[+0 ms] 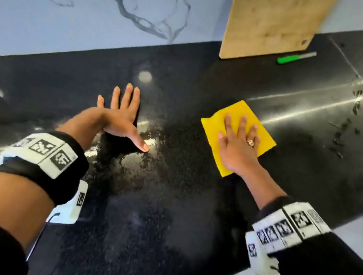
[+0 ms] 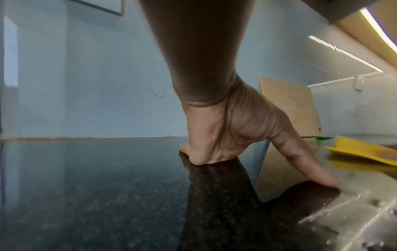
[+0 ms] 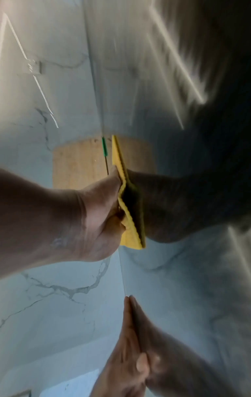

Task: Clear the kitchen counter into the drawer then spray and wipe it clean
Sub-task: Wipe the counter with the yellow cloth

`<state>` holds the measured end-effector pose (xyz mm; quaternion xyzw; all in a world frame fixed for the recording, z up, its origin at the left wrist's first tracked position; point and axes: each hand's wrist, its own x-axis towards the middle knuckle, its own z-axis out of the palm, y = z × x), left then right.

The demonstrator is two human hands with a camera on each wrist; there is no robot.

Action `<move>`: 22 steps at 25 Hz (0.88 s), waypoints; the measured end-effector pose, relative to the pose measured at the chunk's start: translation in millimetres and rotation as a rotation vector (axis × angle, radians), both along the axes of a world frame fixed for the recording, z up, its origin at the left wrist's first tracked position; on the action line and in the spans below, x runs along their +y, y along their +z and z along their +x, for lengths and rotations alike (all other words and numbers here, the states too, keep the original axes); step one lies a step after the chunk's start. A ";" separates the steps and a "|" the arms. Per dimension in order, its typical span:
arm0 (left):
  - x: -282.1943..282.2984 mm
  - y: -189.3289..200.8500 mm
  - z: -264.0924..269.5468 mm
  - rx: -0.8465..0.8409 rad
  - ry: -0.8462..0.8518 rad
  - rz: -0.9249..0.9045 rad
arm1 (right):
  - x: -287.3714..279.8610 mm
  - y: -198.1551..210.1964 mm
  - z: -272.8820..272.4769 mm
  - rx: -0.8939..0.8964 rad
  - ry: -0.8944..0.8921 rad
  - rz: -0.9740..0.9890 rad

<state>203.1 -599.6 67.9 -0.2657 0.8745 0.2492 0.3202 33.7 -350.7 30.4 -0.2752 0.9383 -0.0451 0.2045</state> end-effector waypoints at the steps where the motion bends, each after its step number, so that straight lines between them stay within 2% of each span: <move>1: 0.8 0.3 -0.5 0.005 -0.004 -0.004 | -28.0 -0.2 -6.4 -0.005 -0.037 -0.013; 5: -3.5 -4.6 -4.2 -0.038 -0.034 -0.010 | -146.5 -1.1 -22.7 -0.036 -0.029 -0.068; 9: -5.2 -5.9 -6.2 -0.052 -0.046 -0.006 | -216.2 4.0 -16.3 -0.076 0.095 -0.081; 14: -9.7 0.3 -8.5 -0.089 -0.052 0.028 | -225.8 -0.7 -15.5 -0.109 0.283 -0.060; 18: -8.9 1.3 -6.3 -0.080 -0.070 0.025 | -219.1 -1.9 -16.8 -0.050 0.302 -0.044; 22: -13.1 0.7 -3.6 -0.043 -0.080 0.039 | -223.0 -6.0 -9.6 0.002 0.224 -0.073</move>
